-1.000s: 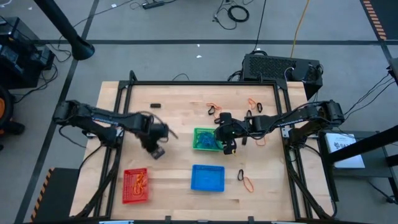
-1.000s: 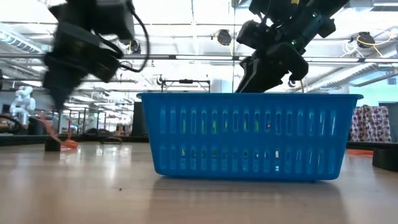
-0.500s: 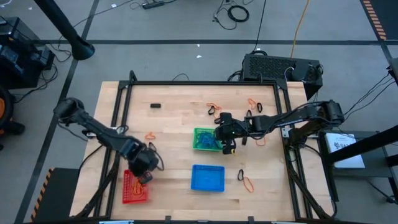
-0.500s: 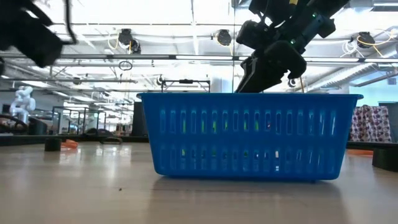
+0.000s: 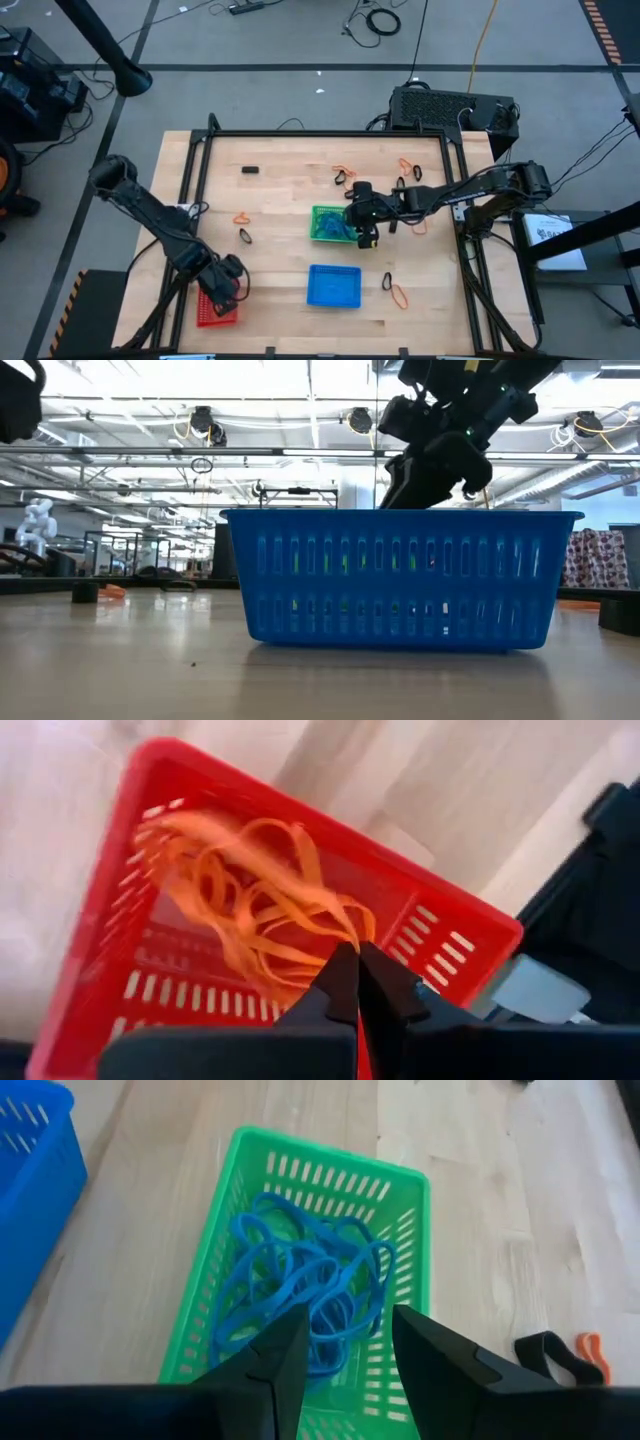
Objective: Sort rubber bands into baskets
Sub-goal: Put the orange rubberband into the red bin
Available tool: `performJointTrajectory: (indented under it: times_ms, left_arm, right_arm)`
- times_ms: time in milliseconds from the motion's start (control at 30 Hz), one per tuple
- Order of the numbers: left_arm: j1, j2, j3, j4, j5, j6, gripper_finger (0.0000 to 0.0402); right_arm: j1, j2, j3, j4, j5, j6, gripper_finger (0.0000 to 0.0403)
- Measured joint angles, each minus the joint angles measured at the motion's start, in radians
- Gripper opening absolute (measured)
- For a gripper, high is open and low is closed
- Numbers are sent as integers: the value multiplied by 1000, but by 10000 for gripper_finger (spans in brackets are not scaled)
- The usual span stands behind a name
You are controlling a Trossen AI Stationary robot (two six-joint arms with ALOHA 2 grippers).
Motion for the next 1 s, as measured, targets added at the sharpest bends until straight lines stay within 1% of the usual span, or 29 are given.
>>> performJointTrajectory:
  times_ms: [67, 133, 300, 367, 500, 633, 800, 933, 1000]
  left_arm:
    - [-18, 2, -6, 1, -32, -3, 2]
    - [-30, 11, -6, 8, -56, -3, 2]
    - [-41, 39, -6, 14, -60, 61, 2]
    - [-41, 50, -6, 13, -60, 105, 2]
    - [-37, 67, -6, 13, -67, 151, 3]
    - [-21, 68, -6, -1, -61, 156, 22]
    - [15, 68, -7, -24, 17, 161, 55]
    - [50, 67, -7, -23, 63, 208, 75]
    - [74, 67, -7, -23, 122, 207, 81]
  right_arm:
    - [0, -1, 21, -53, 0, 20, 139]
    - [0, -1, 61, -169, 1, 51, 139]
    - [7, -1, 156, -433, 9, 134, 139]
    - [7, -1, 179, -493, 32, 147, 139]
    - [-5, -2, 179, -571, 49, 142, 139]
    - [-16, -2, 179, -625, 54, 182, 139]
    - [-15, -2, 179, -628, 53, 194, 139]
    - [-16, -2, 179, -643, 51, 195, 139]
    - [-16, -2, 179, -652, 50, 202, 139]
